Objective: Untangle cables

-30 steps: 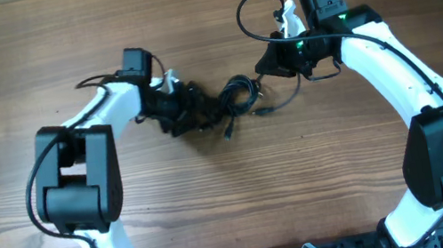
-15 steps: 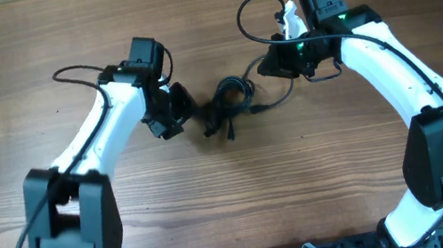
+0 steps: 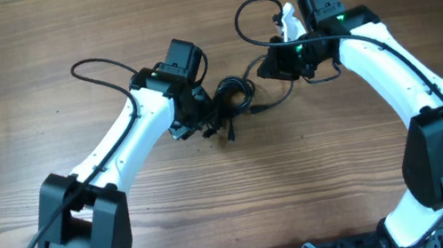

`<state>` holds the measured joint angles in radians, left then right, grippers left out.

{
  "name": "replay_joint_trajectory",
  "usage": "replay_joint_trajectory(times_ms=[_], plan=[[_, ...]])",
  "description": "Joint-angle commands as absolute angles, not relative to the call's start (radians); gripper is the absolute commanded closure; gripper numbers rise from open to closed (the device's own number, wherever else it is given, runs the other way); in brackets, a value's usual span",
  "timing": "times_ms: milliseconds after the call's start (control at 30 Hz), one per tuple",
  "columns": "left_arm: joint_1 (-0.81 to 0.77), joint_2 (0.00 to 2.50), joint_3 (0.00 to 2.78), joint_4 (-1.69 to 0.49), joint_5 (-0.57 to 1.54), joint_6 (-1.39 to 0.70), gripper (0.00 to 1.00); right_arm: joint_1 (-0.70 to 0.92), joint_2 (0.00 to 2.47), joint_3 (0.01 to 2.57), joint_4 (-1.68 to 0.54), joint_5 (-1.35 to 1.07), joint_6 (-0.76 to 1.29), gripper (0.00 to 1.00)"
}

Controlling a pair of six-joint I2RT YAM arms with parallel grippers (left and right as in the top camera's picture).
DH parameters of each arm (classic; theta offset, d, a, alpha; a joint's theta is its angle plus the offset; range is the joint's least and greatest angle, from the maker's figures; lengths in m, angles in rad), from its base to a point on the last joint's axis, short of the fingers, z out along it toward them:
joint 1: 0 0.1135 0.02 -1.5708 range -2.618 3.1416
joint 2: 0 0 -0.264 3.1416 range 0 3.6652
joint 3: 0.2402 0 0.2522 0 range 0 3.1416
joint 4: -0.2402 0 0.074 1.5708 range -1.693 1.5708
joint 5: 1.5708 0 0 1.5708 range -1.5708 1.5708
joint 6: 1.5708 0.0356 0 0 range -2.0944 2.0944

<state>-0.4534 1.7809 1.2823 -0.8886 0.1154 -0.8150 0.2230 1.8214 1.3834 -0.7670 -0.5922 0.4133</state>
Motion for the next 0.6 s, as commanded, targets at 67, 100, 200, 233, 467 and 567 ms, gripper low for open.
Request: replay_joint_trajectory(times_ms=[67,100,200,233,467,567], plan=[[-0.459,1.815,1.269,-0.888,0.077,-0.824,0.6,0.228,1.797,1.385,-0.77,-0.575,0.393,0.9],[-0.461,1.824,1.261,-0.879,0.077,-0.824,0.6,0.228,1.797,1.385,-0.77,-0.575,0.393,0.9],[-0.463,1.84,1.207,-0.81,0.077,-0.824,0.6,0.228,1.797,1.385,-0.771,-0.576,0.393,0.9],[-0.463,1.841,1.182,-0.799,0.076,-0.824,0.6,0.228,1.797,1.385,-0.772,-0.576,0.393,0.89],[-0.462,1.841,1.054,-0.806,0.077,-0.877,0.7,0.273,1.797,1.385,-0.772,-0.577,0.394,0.89],[-0.462,1.841,1.051,-0.784,0.082,-0.879,0.96,0.353,1.797,1.385,-0.771,-0.576,0.421,0.87]])
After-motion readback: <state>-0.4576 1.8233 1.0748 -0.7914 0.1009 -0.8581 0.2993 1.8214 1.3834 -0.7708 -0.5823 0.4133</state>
